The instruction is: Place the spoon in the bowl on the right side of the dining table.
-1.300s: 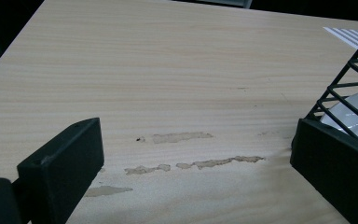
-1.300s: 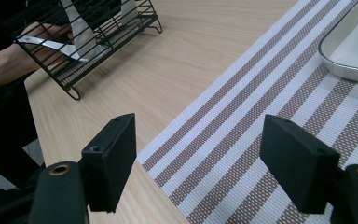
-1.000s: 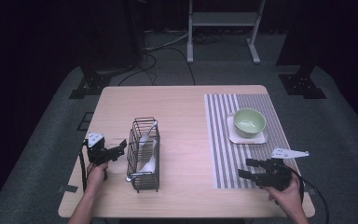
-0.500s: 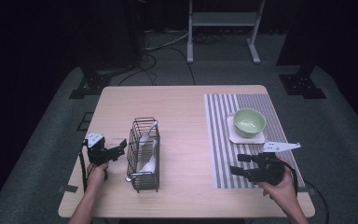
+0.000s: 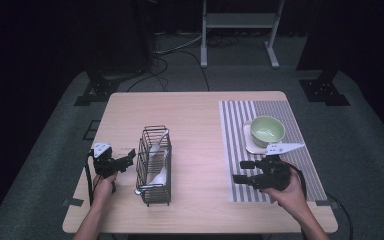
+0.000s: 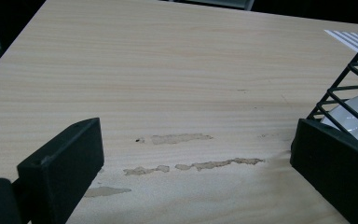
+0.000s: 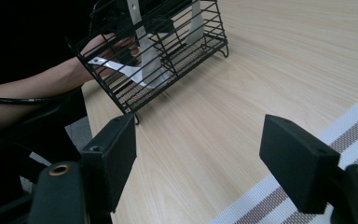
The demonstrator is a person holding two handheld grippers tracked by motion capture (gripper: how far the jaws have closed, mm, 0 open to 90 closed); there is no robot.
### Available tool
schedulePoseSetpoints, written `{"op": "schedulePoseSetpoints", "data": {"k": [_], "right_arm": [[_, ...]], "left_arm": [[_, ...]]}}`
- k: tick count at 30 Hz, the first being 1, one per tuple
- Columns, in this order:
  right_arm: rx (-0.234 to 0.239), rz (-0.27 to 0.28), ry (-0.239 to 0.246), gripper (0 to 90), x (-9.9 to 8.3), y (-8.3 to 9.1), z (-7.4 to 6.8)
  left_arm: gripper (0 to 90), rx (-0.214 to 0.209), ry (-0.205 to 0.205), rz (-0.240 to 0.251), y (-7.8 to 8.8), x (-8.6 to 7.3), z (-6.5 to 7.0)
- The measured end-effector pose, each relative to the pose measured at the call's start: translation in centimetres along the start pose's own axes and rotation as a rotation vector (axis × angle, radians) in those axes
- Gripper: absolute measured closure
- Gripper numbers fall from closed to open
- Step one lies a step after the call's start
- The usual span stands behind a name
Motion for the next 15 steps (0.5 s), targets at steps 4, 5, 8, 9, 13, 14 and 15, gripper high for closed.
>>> {"op": "schedulePoseSetpoints", "data": {"k": [4, 5, 8, 9, 13, 14, 15], "right_arm": [[0.008, -0.012, 0.010, 26.2, 0.7, -0.4, -0.4], [0.008, -0.014, 0.012, 26.2, 0.8, -0.5, -0.5], [0.015, -0.020, 0.014, 26.2, 1.1, -0.7, -0.7], [0.016, -0.022, 0.016, 26.1, 1.3, -0.8, -0.8], [0.035, -0.026, 0.018, 26.1, 2.3, -1.3, -1.3], [0.035, -0.026, 0.018, 26.1, 2.3, -1.3, -1.3], [0.041, -0.028, 0.018, 26.1, 2.6, -1.5, -1.5]], "left_arm": [[1.6, 0.005, 0.002, -0.005, 0.0, 0.0, 0.0], [1.6, 0.014, 0.004, -0.007, 0.0, 0.0, -0.1], [1.6, 0.012, 0.010, -0.004, -0.1, 0.0, -0.1], [1.6, 0.012, 0.012, -0.006, -0.1, 0.0, -0.2], [1.6, 0.013, 0.013, -0.005, -0.1, 0.0, -0.2], [1.6, 0.013, 0.012, -0.005, -0.1, 0.0, -0.2], [1.6, 0.013, 0.012, -0.005, -0.1, 0.0, -0.2]]}}
Point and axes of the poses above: each handheld gripper's, and its own axes: y roughly backward along the jaws, x roughly out of its top, z roughly to its right, the point moved 8 cm from there along -y, roughly forward along the jaws, and after that the axes turned 2 degrees about x, right-handed, at the moved point
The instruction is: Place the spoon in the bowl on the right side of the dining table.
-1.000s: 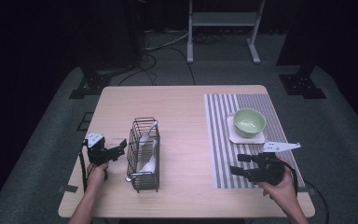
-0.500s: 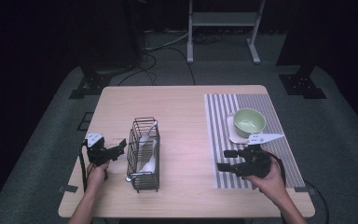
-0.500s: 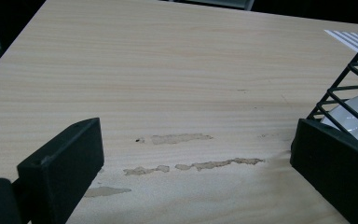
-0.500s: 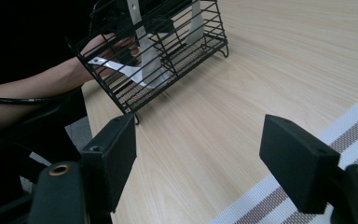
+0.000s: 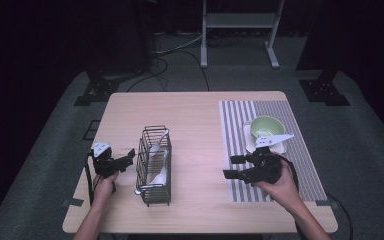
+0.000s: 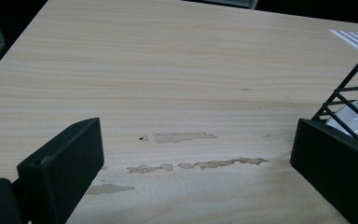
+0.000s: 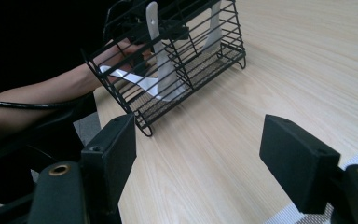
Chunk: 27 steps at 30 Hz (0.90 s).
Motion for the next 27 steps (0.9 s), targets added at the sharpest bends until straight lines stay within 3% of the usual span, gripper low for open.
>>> {"op": "schedulePoseSetpoints", "data": {"k": [13, 27], "right_arm": [[0.007, -0.028, 0.006, 25.8, 1.6, -1.6, -0.5], [0.046, -0.023, -0.024, 23.9, 3.2, -2.1, -1.2]], "left_arm": [[1.6, 0.004, 0.001, -0.001, 0.0, 0.0, 0.0], [1.6, 0.005, -0.002, -0.001, 0.0, 0.0, 0.0]]}}
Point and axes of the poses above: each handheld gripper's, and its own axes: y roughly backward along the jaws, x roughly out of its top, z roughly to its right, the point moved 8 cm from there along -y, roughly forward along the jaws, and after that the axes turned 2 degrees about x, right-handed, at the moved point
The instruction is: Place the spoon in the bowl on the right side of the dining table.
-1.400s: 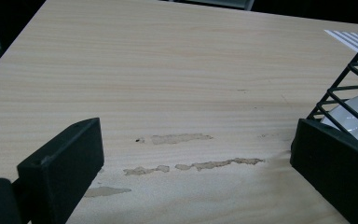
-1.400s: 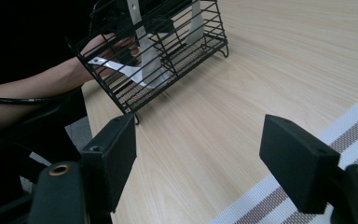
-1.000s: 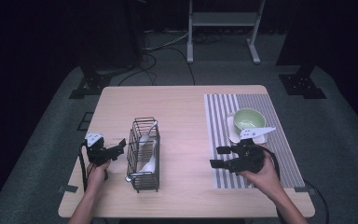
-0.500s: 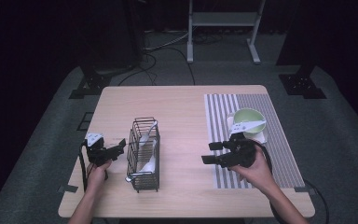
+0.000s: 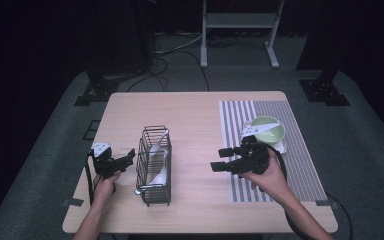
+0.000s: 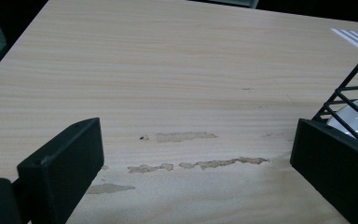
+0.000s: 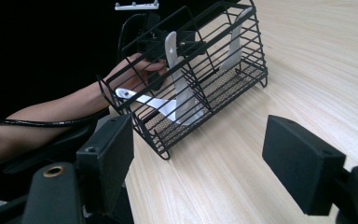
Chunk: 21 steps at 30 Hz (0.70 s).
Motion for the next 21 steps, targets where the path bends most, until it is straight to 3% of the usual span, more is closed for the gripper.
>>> {"op": "schedulePoseSetpoints", "data": {"k": [21], "right_arm": [[0.031, -0.050, 0.022, 22.2, 2.0, -1.8, -1.2]], "left_arm": [[1.6, 0.003, -0.018, -0.009, 0.0, -0.1, 0.2]]}}
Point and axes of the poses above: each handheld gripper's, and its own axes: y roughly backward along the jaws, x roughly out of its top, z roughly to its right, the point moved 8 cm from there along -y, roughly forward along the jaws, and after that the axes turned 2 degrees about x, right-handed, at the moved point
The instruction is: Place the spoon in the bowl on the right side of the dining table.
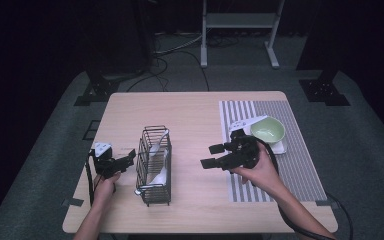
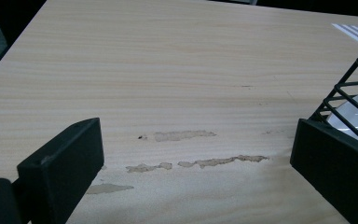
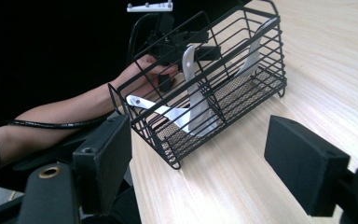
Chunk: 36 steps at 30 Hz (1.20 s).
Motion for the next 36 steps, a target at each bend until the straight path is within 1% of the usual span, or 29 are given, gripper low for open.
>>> {"op": "schedulePoseSetpoints", "data": {"k": [4, 7, 10, 14, 20, 22, 24, 30, 33, 36], "right_arm": [[0.013, -0.009, 0.000, 22.2, 0.4, -0.4, -0.3], [0.022, -0.014, -0.003, 22.2, 0.7, -0.7, -0.4], [0.036, -0.015, -0.003, 22.2, 1.0, -1.0, -0.7], [0.049, -0.019, -0.008, 22.2, 1.3, -1.4, -0.9], [0.047, -0.030, 0.005, 22.2, 1.7, -1.8, -1.1], [0.051, -0.034, 0.008, 22.2, 1.9, -2.0, -1.3], [0.054, -0.034, 0.005, 22.2, 2.0, -2.1, -1.3], [0.063, -0.033, -0.003, 22.2, 2.5, -2.5, -1.3], [0.061, -0.043, -0.005, 22.1, 2.7, -2.8, -1.4], [0.062, -0.056, 0.003, 22.2, 2.9, -3.4, -1.5]], "left_arm": [[1.6, 0.002, -0.008, -0.002, 0.0, 0.0, 0.0], [1.6, -0.001, 0.003, 0.000, 0.0, 0.0, 0.0], [1.6, -0.002, 0.005, 0.002, 0.0, 0.0, 0.0], [1.6, 0.000, -0.008, -0.002, 0.0, 0.0, 0.0], [1.6, -0.002, -0.003, -0.001, 0.0, 0.0, 0.0], [1.6, 0.000, -0.008, -0.002, 0.0, 0.0, 0.0], [1.6, 0.003, -0.013, -0.003, 0.0, 0.0, 0.1], [1.6, 0.003, -0.008, -0.003, 0.0, 0.0, 0.0], [1.6, 0.004, -0.012, -0.004, 0.0, 0.0, 0.0], [1.6, 0.003, -0.009, -0.005, 0.0, 0.0, 0.0]]}}
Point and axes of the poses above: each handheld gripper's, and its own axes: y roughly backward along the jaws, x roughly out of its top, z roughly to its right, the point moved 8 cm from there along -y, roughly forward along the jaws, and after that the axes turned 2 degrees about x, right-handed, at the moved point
